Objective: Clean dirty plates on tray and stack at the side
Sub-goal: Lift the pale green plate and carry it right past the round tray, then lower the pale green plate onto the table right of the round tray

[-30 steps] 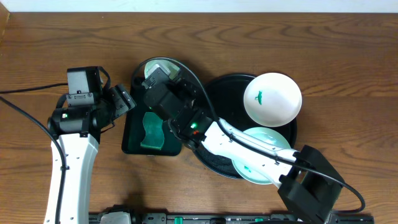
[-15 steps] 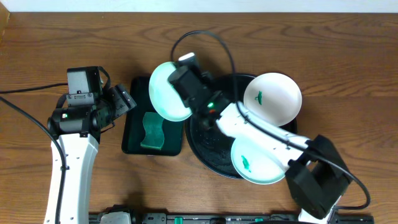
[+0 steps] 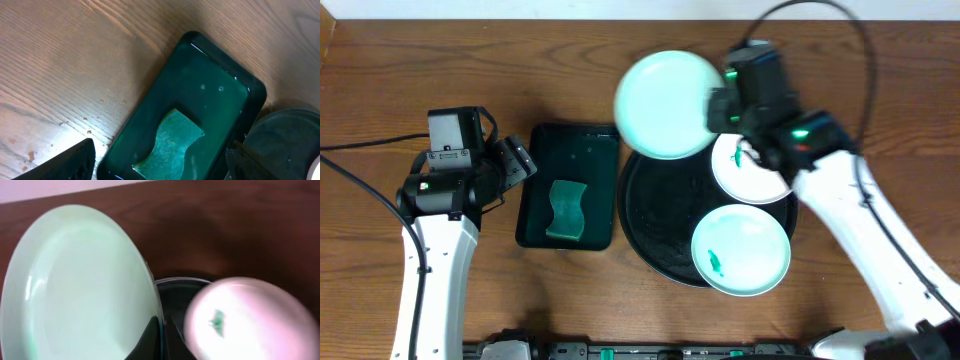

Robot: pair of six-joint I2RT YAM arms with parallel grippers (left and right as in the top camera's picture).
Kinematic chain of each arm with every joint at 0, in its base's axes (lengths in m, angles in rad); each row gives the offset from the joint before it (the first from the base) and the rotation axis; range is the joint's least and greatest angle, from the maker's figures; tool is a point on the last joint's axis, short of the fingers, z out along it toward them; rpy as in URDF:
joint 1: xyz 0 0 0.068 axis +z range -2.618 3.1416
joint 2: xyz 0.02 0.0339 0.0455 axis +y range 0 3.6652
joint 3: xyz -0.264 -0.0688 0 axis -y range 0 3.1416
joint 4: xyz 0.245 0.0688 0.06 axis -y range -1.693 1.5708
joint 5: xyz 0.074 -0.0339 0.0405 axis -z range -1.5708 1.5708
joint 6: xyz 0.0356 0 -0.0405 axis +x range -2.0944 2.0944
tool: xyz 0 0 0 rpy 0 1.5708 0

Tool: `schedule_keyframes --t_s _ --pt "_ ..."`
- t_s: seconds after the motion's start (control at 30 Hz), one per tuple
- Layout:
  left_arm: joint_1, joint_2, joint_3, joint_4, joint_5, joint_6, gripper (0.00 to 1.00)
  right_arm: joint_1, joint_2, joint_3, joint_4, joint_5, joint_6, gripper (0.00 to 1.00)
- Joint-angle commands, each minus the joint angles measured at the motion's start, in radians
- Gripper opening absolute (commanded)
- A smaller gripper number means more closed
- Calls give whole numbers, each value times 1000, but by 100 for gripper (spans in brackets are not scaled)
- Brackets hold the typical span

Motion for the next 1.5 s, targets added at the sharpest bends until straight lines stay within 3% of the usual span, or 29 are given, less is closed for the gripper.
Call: schedule_keyframes --t_s 0.0,0.3,0.77,1.13,1.47 --pt "4 -1 14 -3 -6 2 84 -103 -33 13 -84 40 27 1" --pt "4 -1 14 -3 -6 2 84 -401 -36 11 -268 78 27 1" --pt "4 -1 14 -3 -6 2 84 -765 -36 -48 -333 110 27 1" --pt "4 -1 14 -3 -6 2 84 -906 -36 -294 -161 106 28 1" --pt "4 -1 14 -3 -6 2 84 -911 -35 -486 71 44 28 1"
